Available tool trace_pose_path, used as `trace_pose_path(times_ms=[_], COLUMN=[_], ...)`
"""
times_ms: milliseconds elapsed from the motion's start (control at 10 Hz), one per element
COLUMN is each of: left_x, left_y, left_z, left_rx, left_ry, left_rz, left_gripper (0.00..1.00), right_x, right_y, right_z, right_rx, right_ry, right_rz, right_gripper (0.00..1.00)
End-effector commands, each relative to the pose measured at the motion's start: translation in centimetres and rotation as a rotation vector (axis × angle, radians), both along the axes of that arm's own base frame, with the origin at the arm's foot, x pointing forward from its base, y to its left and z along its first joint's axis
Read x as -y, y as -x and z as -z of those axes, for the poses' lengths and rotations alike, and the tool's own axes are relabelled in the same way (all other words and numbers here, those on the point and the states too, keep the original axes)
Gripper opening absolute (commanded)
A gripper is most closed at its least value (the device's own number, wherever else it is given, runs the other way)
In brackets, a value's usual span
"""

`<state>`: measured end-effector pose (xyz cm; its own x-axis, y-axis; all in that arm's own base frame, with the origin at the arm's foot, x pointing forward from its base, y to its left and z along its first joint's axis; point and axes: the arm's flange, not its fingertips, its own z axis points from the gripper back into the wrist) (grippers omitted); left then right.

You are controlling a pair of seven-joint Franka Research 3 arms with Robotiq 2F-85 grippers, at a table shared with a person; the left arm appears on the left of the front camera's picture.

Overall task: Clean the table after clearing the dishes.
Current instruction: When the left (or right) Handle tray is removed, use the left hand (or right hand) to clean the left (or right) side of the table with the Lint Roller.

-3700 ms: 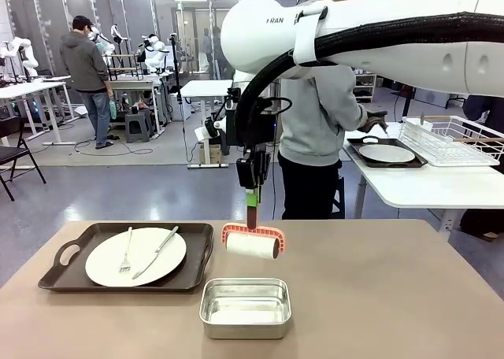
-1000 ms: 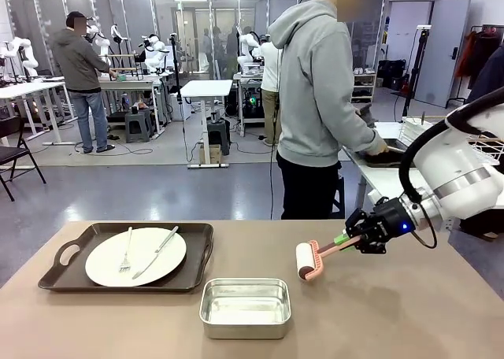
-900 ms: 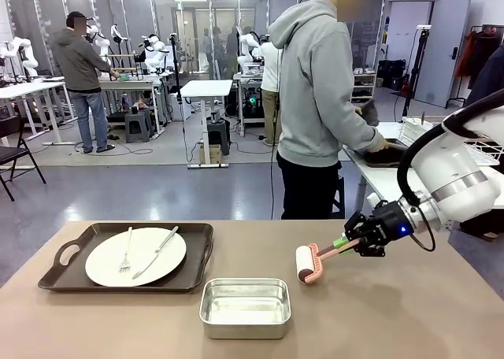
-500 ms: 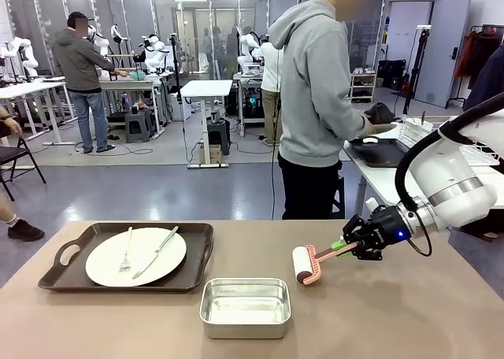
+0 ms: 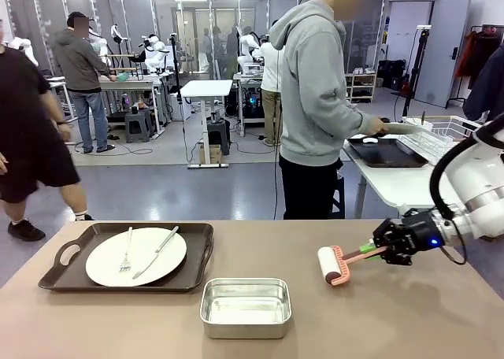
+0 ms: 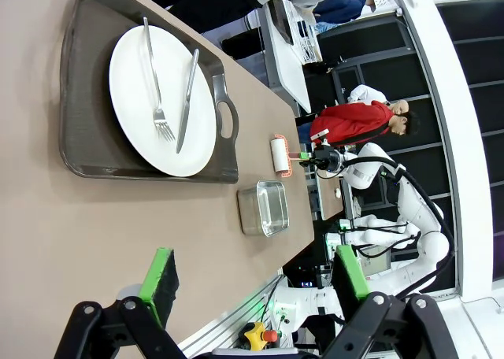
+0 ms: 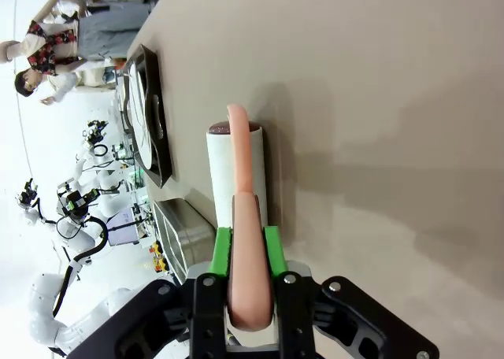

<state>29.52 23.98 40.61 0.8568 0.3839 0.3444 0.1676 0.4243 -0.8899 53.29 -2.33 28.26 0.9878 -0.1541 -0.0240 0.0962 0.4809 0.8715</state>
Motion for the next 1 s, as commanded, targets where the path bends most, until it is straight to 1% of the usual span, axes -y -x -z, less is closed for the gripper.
trace_pose_path(times_ms=[0, 100, 400, 500, 700, 900], left_x=[-0.2, -0.2, -0.2, -0.2, -0.2, -0.2], left_y=[0.2, 0.2, 0.2, 0.2, 0.2, 0.2], left_z=[-0.3, -0.3, -0.3, -0.3, -0.3, -0.3], left_rx=[0.007, 0.007, 0.007, 0.007, 0.007, 0.007], left_ry=[0.003, 0.003, 0.003, 0.003, 0.003, 0.003], left_rz=[0.006, 0.006, 0.006, 0.006, 0.006, 0.006], left_gripper=[1.00, 1.00, 1.00, 1.00, 1.00, 1.00], right_x=[3.4, 5.6, 10.6, 12.2, 15.5, 18.3], right_y=[1.0, 1.2, 1.2, 1.3, 1.4, 2.3], right_z=[1.6, 1.1, 1.1, 1.2, 1.4, 0.8], right_rx=[0.027, 0.027, 0.041, 0.036, 0.018, -0.007], right_ry=[0.077, 0.075, 0.178, 0.212, 0.277, 0.330], right_rz=[0.082, 0.096, 0.117, 0.124, 0.179, 0.232], right_gripper=[0.21, 0.21, 0.21, 0.21, 0.21, 0.21])
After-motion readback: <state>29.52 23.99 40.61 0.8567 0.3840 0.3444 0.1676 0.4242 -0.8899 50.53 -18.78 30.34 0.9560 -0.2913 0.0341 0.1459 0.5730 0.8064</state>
